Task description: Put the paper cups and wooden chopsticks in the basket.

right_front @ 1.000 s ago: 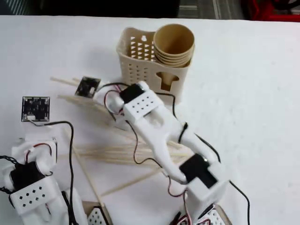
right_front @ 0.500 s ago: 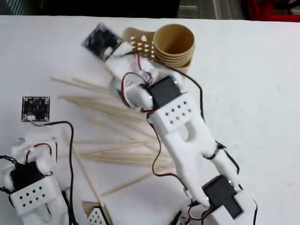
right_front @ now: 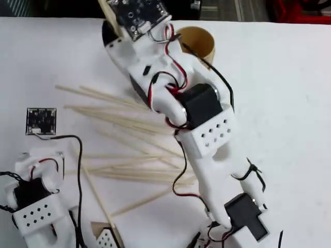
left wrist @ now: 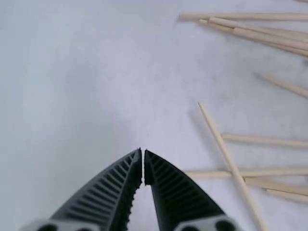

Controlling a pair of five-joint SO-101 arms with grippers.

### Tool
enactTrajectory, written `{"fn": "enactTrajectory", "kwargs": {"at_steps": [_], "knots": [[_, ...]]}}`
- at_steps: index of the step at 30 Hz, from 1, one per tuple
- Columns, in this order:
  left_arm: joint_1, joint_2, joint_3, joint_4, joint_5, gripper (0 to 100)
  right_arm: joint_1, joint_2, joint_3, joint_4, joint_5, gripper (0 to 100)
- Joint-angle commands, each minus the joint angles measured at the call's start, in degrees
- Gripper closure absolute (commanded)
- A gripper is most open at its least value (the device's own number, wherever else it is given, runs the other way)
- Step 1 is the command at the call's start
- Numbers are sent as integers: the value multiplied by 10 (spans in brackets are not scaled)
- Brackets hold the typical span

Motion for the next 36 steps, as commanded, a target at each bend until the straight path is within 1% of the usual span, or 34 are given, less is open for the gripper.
{"fn": "enactTrajectory", "kwargs": {"at_steps": [1,5,9,14,15,17,19,21,22,25,30,32,36], "knots": [[-2,-11,-5,-11,0,970,34,21,-25,-84,-5,981],[-2,-11,-5,-11,0,970,68,64,-25,-169,-5,981],[-2,-11,-5,-11,0,970,84,107,-25,-225,-5,981],[-2,-11,-5,-11,0,970,99,164,-25,-233,-7,978],[-2,-11,-5,-11,0,970,102,175,-25,-233,-17,977],[-2,-11,-5,-11,0,970,110,194,-25,-229,-63,966],[-2,-11,-5,-11,0,970,116,204,-30,-207,-94,917],[-2,-11,-4,-11,0,970,116,198,-30,-187,-97,875],[-2,-11,-4,-11,0,970,115,192,-30,-175,-97,868],[-2,-11,-4,-11,0,970,113,168,-30,-154,-98,890],[-2,-11,-4,-11,0,970,113,116,-25,-96,-98,967],[-2,-11,-4,-11,0,970,113,92,-25,-49,-98,981],[-1,-11,-7,-11,-2,970,110,38,-25,78,-98,981]]}}
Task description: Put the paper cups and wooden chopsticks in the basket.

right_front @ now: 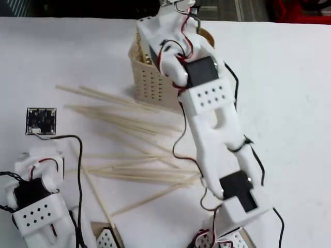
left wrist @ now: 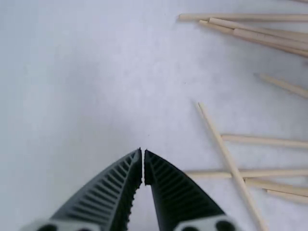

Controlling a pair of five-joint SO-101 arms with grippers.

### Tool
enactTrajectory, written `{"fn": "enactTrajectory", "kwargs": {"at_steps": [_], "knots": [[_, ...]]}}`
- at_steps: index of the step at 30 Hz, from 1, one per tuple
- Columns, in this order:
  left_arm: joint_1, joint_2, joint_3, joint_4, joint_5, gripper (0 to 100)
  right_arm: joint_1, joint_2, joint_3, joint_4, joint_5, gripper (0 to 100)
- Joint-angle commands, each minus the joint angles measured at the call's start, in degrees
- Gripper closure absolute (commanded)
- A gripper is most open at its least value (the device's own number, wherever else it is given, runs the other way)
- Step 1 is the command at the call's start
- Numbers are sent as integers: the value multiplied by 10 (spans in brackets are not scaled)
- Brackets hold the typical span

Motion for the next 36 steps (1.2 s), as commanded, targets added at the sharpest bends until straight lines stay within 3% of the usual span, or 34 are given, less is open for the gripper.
{"fn": "enactTrajectory", "kwargs": {"at_steps": [1,10,14,18,23,27,32,36], "knots": [[-1,-11,-10,-11,-2,967,2,-73,-25,112,-4,981],[71,-8,-125,59,-50,965,3,-147,-25,384,0,980],[114,-7,-200,106,-53,965,10,-163,-24,451,-4,980],[169,13,-264,168,-87,934,43,-196,52,451,-5,980],[242,136,-329,226,-135,906,65,-264,196,433,-5,980],[301,212,-352,236,-185,897,133,-328,311,352,-5,980],[374,259,-352,234,-193,796,227,-384,433,247,-9,981],[448,289,-341,232,-193,790,289,-393,485,185,-69,981]]}}
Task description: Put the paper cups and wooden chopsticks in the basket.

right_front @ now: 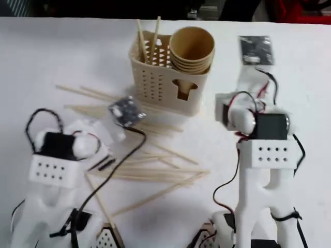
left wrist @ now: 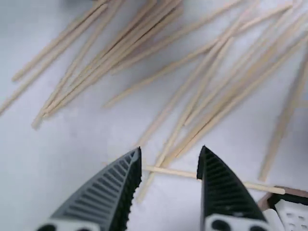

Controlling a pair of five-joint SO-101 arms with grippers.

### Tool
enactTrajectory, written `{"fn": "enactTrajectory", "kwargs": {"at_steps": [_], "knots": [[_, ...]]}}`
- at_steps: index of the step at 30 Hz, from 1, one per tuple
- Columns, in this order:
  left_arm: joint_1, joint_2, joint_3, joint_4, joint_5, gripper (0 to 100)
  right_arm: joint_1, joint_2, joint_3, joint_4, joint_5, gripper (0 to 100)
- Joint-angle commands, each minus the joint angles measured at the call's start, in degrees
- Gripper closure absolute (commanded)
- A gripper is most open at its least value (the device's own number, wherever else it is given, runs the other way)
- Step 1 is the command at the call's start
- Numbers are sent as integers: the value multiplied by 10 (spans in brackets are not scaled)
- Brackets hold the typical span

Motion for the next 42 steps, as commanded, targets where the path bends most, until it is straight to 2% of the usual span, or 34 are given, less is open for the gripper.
{"fn": "enactTrajectory", "kwargs": {"at_steps": [1,7,16,22,33,38,42], "knots": [[74,29,-10,-5,-4,789,58,-21,16,-47,-46,981],[159,137,65,-122,27,789,103,-24,15,-49,-59,981],[190,298,74,-229,33,793,102,-22,17,-49,-57,981],[194,377,64,-250,32,800,102,-21,18,-49,-56,980],[194,384,71,-279,32,977,102,-21,18,-49,-55,980],[194,379,91,-299,33,976,102,-21,18,-49,-55,980],[193,378,88,-300,69,976,102,-21,19,-48,-55,980]]}}
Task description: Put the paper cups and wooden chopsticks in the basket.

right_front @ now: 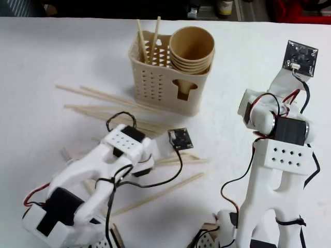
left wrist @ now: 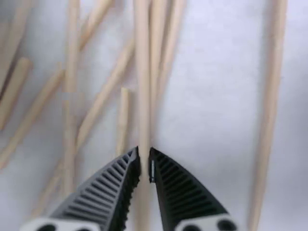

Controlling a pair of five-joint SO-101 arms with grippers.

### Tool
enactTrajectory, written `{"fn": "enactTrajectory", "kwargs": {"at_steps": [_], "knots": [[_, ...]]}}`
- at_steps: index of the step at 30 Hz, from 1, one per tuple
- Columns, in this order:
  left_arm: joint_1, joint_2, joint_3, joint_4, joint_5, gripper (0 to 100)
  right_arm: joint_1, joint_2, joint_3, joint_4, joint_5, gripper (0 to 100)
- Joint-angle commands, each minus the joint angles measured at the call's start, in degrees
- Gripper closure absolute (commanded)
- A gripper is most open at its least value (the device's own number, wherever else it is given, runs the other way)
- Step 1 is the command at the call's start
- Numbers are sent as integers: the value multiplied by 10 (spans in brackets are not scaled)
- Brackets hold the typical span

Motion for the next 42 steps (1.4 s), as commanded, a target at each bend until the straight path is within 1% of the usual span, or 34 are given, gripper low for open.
{"fn": "enactTrajectory", "kwargs": {"at_steps": [1,6,13,18,21,24,28,31,36,39,42], "knots": [[5,0,0,-13,27,976,5,-11,1,-9,-1,980],[5,-1,0,-10,31,977,5,-14,6,-10,-1,980],[4,-1,-61,69,32,977,5,-13,6,-11,-1,980],[4,-6,-94,96,32,977,5,-12,6,-12,-1,980],[4,-57,-87,103,49,977,5,-11,6,-12,-1,980],[1,-144,-76,121,55,977,5,-11,6,-13,-1,980],[-7,-258,-85,164,56,977,4,-11,6,-13,-1,980],[-20,-318,-116,198,56,977,4,-11,6,-13,-1,980],[-65,-356,-213,235,57,977,4,-11,6,-11,-1,980],[-87,-356,-273,230,95,977,4,-11,6,-11,-1,980],[-88,-356,-330,205,129,977,4,-11,6,-11,-1,980]]}}
